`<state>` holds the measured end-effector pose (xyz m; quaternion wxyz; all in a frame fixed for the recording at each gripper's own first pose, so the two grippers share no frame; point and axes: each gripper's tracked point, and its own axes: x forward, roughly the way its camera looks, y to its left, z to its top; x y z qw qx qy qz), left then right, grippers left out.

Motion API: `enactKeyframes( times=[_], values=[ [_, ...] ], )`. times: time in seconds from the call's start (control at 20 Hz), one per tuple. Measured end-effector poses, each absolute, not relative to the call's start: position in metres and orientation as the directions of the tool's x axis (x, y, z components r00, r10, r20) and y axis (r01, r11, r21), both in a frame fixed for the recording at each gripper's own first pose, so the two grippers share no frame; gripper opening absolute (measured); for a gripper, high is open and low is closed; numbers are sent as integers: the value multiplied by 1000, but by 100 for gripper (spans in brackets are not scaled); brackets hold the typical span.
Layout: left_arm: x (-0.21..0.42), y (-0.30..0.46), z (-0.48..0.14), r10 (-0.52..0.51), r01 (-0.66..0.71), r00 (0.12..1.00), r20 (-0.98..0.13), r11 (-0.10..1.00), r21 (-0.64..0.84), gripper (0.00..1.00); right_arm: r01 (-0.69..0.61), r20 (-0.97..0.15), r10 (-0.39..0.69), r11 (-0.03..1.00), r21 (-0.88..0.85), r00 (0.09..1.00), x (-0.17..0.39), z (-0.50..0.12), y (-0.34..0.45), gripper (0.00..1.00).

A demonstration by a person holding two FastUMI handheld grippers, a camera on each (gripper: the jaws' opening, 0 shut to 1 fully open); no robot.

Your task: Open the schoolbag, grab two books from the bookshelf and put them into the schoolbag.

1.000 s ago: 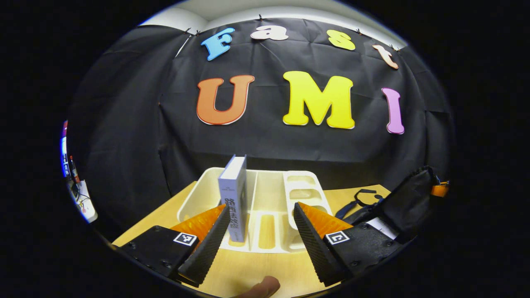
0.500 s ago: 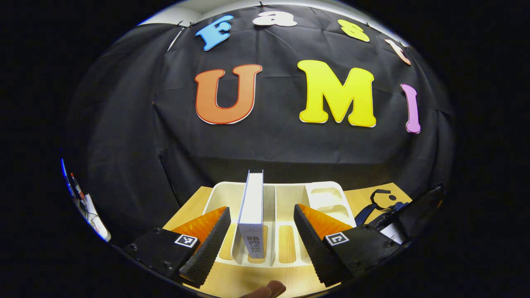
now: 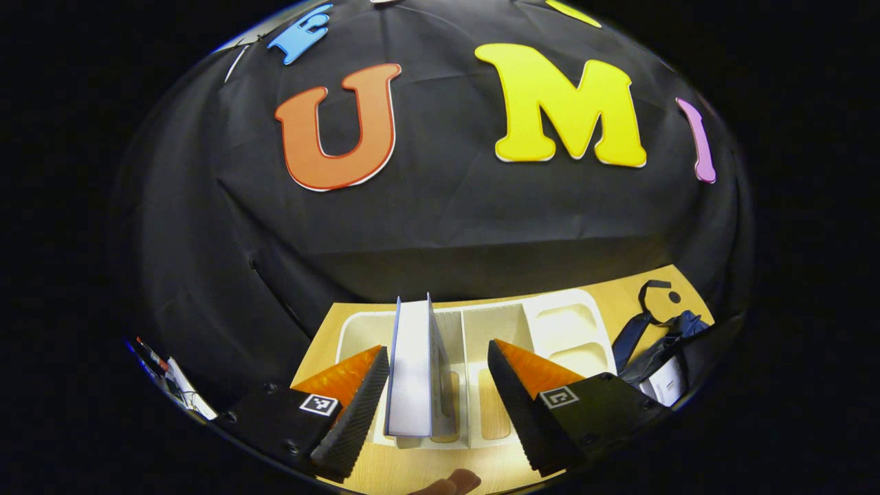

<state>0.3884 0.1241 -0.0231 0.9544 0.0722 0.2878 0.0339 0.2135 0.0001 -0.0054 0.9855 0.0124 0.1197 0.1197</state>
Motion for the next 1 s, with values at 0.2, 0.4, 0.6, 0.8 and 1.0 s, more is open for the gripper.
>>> enactKeyframes(
  times=[0.2, 0.4, 0.6, 0.8, 1.0],
  values=[
    [406, 137, -35, 183, -44, 795, -578, 968, 246, 88, -246, -238, 260, 965, 87, 936, 218, -10, -1, 0],
    [410, 141, -29, 205, -48, 802, -561, 958, 282, 88, -258, -237, 272, 962, 91, 933, 220, -16, -1, 1],
    [414, 148, -28, 217, -40, 808, -548, 948, 316, 88, -261, -249, 277, 961, 95, 928, 222, -21, 0, 1],
    [419, 146, -65, 211, -16, 744, -634, 954, 299, 86, -257, -247, 273, 962, 95, 930, 223, -21, 0, 1],
    [424, 150, -77, 215, -2, 721, -659, 951, 308, 60, -254, -249, 269, 963, 91, 931, 222, -23, 1, 1]
  ],
)
